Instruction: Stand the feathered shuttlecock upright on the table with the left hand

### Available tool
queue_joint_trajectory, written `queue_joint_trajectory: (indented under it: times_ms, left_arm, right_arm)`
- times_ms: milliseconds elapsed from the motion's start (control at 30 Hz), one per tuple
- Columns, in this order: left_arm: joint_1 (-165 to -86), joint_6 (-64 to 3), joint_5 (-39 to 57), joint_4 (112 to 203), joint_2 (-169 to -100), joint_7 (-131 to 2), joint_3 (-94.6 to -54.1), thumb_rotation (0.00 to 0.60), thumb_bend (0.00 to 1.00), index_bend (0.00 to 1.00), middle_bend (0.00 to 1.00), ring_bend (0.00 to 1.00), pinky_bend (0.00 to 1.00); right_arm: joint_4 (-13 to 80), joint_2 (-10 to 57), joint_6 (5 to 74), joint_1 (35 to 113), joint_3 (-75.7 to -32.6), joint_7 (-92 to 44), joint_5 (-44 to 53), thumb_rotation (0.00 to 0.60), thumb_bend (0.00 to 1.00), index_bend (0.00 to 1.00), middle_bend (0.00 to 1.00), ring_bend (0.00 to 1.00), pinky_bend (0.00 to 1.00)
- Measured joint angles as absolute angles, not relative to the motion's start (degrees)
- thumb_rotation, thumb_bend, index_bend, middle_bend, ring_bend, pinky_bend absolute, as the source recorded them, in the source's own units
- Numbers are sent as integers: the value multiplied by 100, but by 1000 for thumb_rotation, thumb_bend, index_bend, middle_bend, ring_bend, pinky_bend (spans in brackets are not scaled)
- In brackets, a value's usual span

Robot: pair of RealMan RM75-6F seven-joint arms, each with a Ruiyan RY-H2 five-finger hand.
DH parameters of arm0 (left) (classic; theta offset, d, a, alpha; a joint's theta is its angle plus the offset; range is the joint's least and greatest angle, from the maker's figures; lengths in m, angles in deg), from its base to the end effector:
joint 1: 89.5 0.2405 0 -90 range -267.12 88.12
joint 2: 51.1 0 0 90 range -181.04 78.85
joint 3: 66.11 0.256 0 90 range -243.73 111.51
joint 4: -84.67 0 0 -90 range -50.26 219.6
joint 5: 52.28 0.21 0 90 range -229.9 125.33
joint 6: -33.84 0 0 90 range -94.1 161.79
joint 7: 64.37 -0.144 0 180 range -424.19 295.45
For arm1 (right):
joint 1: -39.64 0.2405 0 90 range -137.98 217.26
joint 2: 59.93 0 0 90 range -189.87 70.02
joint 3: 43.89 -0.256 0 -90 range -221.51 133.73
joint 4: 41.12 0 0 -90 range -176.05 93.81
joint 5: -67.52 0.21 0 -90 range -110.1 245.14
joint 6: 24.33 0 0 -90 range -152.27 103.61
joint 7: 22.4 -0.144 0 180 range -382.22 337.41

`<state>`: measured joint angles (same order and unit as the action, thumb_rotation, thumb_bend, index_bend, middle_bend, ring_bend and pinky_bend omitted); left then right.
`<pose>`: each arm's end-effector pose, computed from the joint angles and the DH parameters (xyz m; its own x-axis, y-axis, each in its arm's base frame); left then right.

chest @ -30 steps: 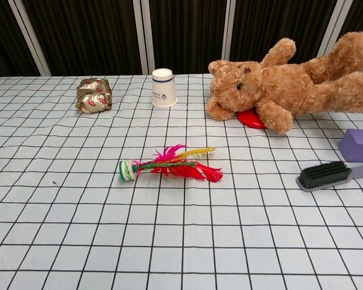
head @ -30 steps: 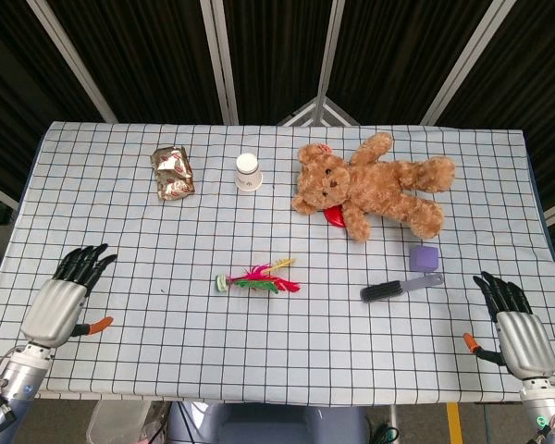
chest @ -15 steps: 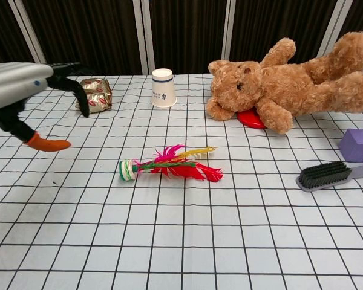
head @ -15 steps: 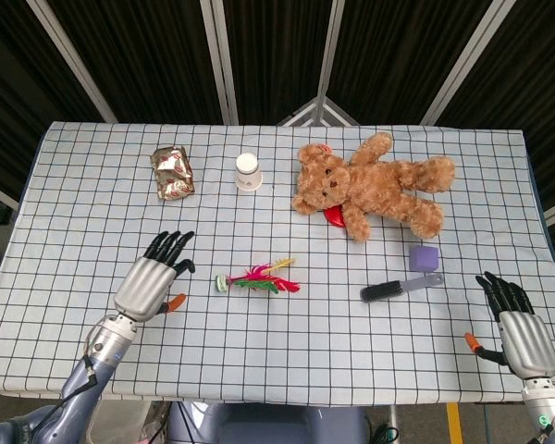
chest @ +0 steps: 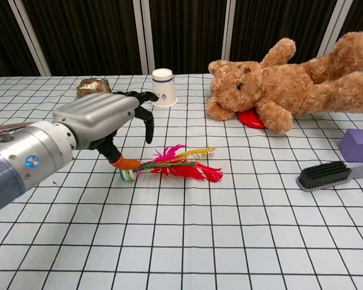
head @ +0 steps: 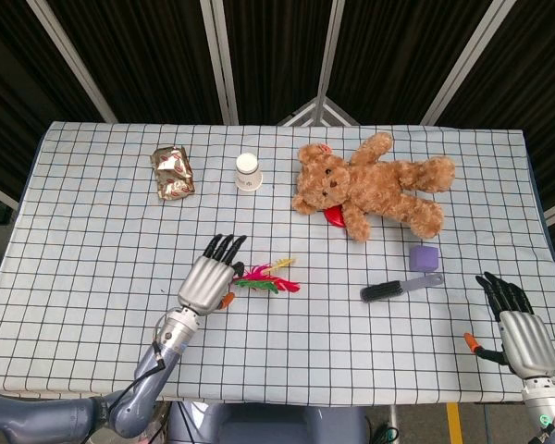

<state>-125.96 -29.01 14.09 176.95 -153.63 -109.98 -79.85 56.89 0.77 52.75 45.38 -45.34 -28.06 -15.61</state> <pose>-0.0836 0.2855 -0.0597 0.5042 0.1367 0.8527 0.8032 -0.4370 -0.4049 -0.3089 -0.1772 0.1494 0.2559 -0.1604 0.9533 -0.9634 0.0388 0.2652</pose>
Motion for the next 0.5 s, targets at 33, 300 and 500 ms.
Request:
queue_joint_trajectory:
  times_ms: [33,300,500]
  left_arm:
    - [-12651,-2905,1372,17631,-15459,-11036,-8004,600,373,450,0,0,0]
    - [-13086,-2922,1108,16994,-16201,-11319,-8142,600,398,470,0,0,0]
    - [-13308,-2950,895,16515,-16598,-11384,-8247,600,400,475,0,0,0]
  right_arm:
    - [5693,77,5272,4540,-4532,-2809,-1566,600,342,0,0,0,0]
    - [5700,77,5244,4549,-4535,-2857,-1566,600,341,0,0,0,0]
    - [5719,37,5269,4541,-4546,-2957,-1564,600,341,0,0,0,0]
